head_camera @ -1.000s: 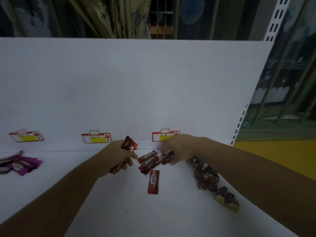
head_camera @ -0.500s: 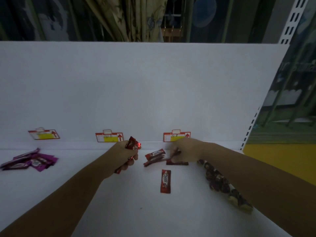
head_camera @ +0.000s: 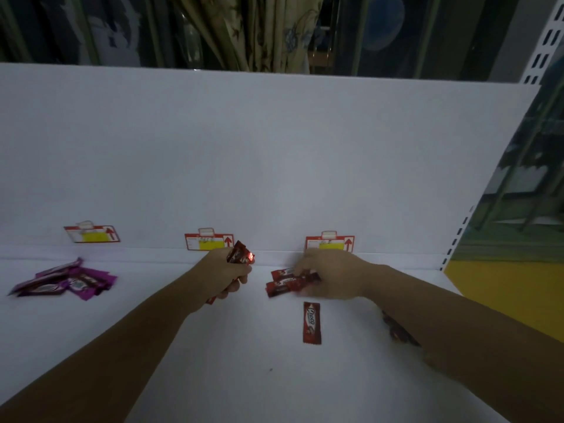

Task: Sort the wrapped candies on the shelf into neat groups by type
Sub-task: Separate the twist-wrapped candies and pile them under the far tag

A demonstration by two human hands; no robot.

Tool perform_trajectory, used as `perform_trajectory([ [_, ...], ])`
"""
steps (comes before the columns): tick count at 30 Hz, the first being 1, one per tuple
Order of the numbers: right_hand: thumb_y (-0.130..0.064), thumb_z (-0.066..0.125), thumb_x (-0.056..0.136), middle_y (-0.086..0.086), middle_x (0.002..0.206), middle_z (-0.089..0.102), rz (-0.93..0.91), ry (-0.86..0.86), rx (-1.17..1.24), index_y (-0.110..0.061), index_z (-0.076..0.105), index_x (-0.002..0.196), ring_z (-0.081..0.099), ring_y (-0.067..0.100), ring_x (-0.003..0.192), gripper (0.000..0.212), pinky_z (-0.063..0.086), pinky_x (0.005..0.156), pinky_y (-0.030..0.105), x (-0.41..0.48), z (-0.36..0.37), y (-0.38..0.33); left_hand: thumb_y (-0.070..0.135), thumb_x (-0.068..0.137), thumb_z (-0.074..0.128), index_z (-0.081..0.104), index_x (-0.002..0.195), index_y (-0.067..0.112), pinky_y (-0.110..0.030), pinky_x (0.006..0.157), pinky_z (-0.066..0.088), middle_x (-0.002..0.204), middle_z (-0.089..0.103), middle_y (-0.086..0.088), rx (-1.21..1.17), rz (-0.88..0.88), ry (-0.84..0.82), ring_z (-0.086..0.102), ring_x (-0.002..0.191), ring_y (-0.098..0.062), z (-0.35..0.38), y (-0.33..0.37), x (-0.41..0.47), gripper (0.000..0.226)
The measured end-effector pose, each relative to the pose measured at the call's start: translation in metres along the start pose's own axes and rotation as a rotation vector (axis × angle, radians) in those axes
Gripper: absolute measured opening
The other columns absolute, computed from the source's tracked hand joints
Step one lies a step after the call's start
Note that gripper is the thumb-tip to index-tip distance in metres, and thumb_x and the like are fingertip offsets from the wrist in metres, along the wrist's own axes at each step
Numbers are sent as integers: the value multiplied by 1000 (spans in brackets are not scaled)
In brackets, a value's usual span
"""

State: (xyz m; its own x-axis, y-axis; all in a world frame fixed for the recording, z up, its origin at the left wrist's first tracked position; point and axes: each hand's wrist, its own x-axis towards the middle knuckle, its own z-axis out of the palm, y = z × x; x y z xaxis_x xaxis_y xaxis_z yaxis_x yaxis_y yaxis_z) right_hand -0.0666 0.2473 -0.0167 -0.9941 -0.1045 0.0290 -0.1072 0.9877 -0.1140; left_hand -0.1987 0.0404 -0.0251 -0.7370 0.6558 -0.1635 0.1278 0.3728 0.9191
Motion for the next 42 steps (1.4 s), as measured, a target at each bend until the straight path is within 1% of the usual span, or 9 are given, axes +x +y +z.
perform_trajectory([
  [3,-42,63,80,-4,99,51,15,-50,-30,-26,61,104,52,12,88,29,46,76,30,12,4,-10,11,87,59,61,88,8,-17,36,34,54,62,2,10,1,-14,49,40,-8,-3,-4,-3,3],
  [9,-42,60,84,-4,93,56,86,-144,-56,-19,59,98,51,15,84,26,40,71,28,24,10,-18,12,87,58,62,94,8,-18,36,34,54,62,2,2,-7,-29,48,40,-8,-13,-10,-6,9],
  [14,-30,43,94,5,91,61,106,21,-6,-11,59,95,56,22,83,24,44,72,33,21,14,-22,15,88,58,63,90,10,-19,37,35,55,63,2,-3,-17,-39,50,41,-8,-17,-12,-8,8],
  [18,-22,46,95,3,82,60,266,185,300,-16,55,87,56,21,77,14,43,67,32,17,0,-16,14,89,58,63,90,6,-17,36,34,54,62,0,-37,-32,-55,49,40,-10,-21,-11,-8,10],
  [22,-22,49,93,3,75,64,392,171,540,-21,60,82,57,12,62,15,46,58,25,3,-7,-6,12,88,57,62,95,5,-17,36,32,56,62,0,-40,4,-64,48,41,-10,-18,-9,-9,11],
  [26,-17,44,92,-2,70,59,493,162,431,-20,59,78,56,13,61,21,43,56,22,-7,-4,3,13,88,59,63,86,7,-18,36,34,55,61,-1,-26,-12,-127,48,39,-9,-6,-1,-9,8],
  [33,-65,58,76,-7,70,52,459,6,4,-21,57,78,50,12,66,44,33,53,25,-22,7,8,15,82,67,61,79,13,-15,36,34,59,58,-2,174,109,-94,46,38,-4,22,9,-1,7],
  [38,-55,60,81,-2,73,58,457,0,78,-16,61,82,52,15,68,39,37,56,26,-20,7,2,18,80,69,61,77,14,-23,52,41,71,63,-6,355,221,-66,55,59,-16,38,16,15,10],
  [42,-43,62,85,-2,76,67,556,115,365,-21,63,81,61,11,58,22,51,57,27,-27,-4,0,37,78,69,55,68,19,-24,50,37,65,58,0,584,287,-67,54,58,-13,52,16,25,25],
])
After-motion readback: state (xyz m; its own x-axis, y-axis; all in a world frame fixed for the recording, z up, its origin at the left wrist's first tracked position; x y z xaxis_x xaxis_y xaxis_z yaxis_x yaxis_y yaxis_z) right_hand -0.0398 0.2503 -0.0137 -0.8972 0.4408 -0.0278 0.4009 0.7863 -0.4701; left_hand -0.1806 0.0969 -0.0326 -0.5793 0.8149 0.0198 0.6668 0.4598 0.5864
